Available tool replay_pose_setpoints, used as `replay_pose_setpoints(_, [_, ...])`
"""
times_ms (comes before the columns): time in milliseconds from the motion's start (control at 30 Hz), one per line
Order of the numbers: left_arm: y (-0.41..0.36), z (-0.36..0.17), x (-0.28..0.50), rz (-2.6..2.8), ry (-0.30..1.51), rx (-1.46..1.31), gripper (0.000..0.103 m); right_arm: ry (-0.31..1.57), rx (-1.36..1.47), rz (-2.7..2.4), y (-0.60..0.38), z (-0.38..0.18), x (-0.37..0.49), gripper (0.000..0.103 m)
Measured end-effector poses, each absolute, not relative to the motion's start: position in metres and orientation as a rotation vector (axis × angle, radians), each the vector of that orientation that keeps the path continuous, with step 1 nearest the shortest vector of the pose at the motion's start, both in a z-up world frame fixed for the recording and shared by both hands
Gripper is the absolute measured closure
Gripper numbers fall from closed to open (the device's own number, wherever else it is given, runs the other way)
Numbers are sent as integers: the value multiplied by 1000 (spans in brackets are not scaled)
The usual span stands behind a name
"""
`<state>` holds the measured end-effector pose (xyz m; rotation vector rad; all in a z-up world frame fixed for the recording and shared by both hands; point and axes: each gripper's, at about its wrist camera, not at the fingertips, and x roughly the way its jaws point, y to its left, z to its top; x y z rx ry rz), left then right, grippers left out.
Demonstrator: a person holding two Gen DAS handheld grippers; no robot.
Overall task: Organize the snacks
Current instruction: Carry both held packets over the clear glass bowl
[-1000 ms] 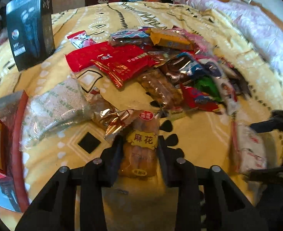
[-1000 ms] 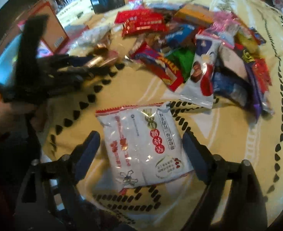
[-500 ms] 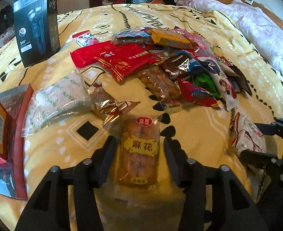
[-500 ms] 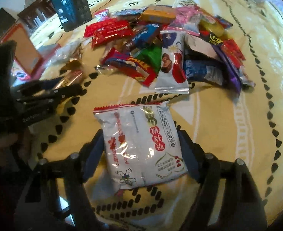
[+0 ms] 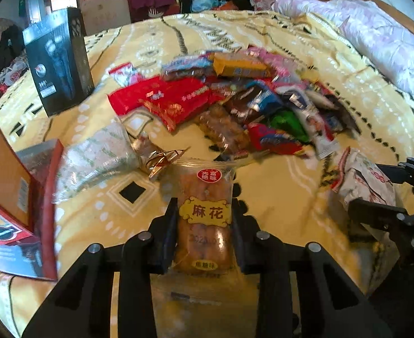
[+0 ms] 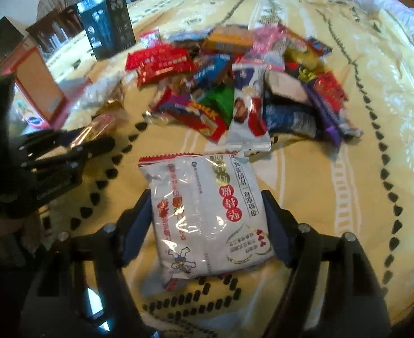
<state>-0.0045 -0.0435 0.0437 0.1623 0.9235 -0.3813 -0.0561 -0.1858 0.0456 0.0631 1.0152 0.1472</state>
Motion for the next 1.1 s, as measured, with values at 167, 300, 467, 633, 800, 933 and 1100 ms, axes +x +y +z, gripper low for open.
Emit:
replay_pose_setpoints(167, [-39,76,-16,-366,870,155,69,972,78,141,-183,67,-62,28])
replay_pose_setpoints(300, [-31,98,-21,-355,835,142,69,943,96,143,-180,80,-67,28])
replay_pose_setpoints(467, [-19,123,-29,-343,798,120,69,910,133,150,-179,95,-72,28])
replay_pose_setpoints(633, [-1,152,-38,-348,752,60,69,862,146,157,-177,115,-74,28])
replay_pose_setpoints(800, [15,178,-46,-348,706,19,69,816,150,165,-173,134,-75,28])
replay_pose_setpoints(933, [24,195,-50,-326,681,16,69,789,139,170,-169,144,-72,28])
replay_pose_setpoints(1100, [29,204,-53,-310,679,19,69,753,130,173,-165,158,-68,28])
